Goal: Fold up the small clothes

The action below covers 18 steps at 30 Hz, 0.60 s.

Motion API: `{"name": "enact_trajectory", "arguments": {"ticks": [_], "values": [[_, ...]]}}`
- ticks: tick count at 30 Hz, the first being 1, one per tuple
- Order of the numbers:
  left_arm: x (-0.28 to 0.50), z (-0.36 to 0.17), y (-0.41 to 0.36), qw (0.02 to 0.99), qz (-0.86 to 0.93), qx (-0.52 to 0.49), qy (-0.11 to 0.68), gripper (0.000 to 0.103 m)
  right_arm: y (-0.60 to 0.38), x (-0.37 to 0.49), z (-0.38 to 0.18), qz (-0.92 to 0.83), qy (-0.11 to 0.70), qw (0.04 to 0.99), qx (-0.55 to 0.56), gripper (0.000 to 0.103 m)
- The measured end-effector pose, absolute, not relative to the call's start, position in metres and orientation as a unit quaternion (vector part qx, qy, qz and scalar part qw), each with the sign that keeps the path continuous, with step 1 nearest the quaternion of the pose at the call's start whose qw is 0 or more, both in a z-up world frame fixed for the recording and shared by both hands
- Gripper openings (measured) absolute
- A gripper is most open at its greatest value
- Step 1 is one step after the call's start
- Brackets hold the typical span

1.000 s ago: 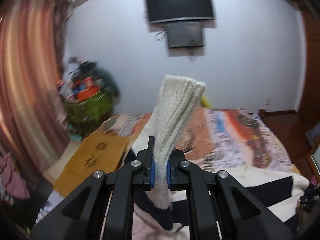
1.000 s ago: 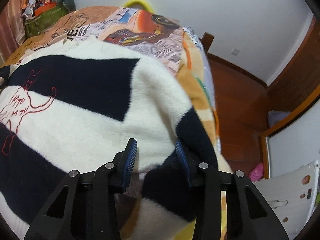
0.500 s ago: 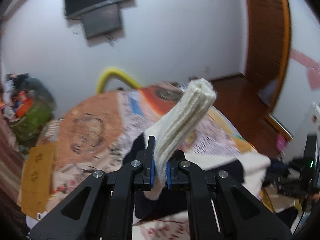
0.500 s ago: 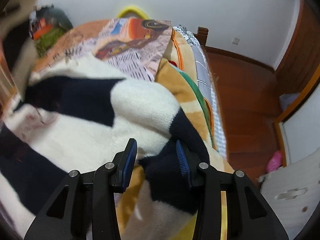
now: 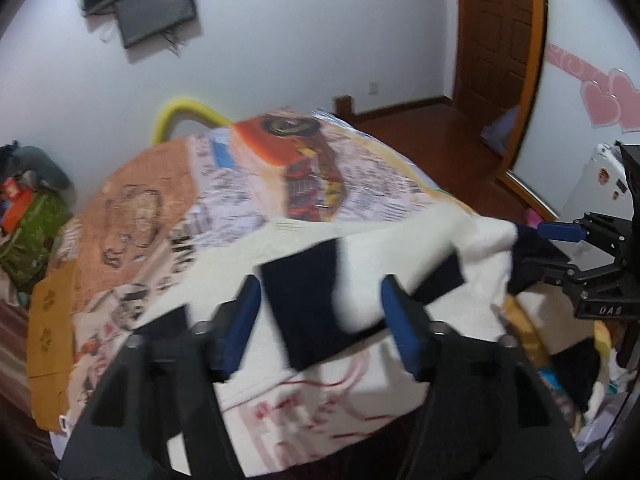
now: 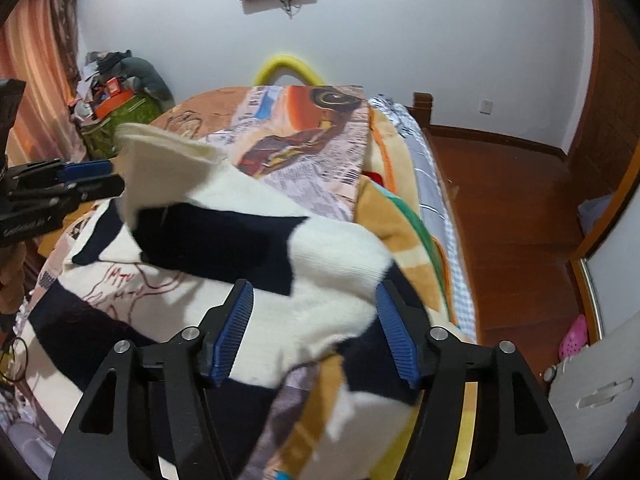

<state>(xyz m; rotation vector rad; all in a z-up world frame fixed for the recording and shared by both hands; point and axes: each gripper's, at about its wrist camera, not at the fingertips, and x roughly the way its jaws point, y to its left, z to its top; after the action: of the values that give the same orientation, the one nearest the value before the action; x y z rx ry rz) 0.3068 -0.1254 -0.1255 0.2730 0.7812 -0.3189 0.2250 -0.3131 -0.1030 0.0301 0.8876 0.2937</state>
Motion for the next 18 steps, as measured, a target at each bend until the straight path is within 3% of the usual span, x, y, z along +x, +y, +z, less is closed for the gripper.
{"name": "enact_trajectory", "arguments": {"ticks": [6, 18], "values": [[0.298, -0.121, -0.04, 0.917, -0.078, 0.119, 0.373, 0.078, -0.292, 0.234, -0.109, 0.159, 0.43, 0.888, 0.027, 0.066], [0.293, -0.22, 0.119, 0.86, 0.05, 0.056, 0.505, 0.079, -0.274, 0.269, -0.141, 0.147, 0.467, 0.869, 0.07, 0.066]]}}
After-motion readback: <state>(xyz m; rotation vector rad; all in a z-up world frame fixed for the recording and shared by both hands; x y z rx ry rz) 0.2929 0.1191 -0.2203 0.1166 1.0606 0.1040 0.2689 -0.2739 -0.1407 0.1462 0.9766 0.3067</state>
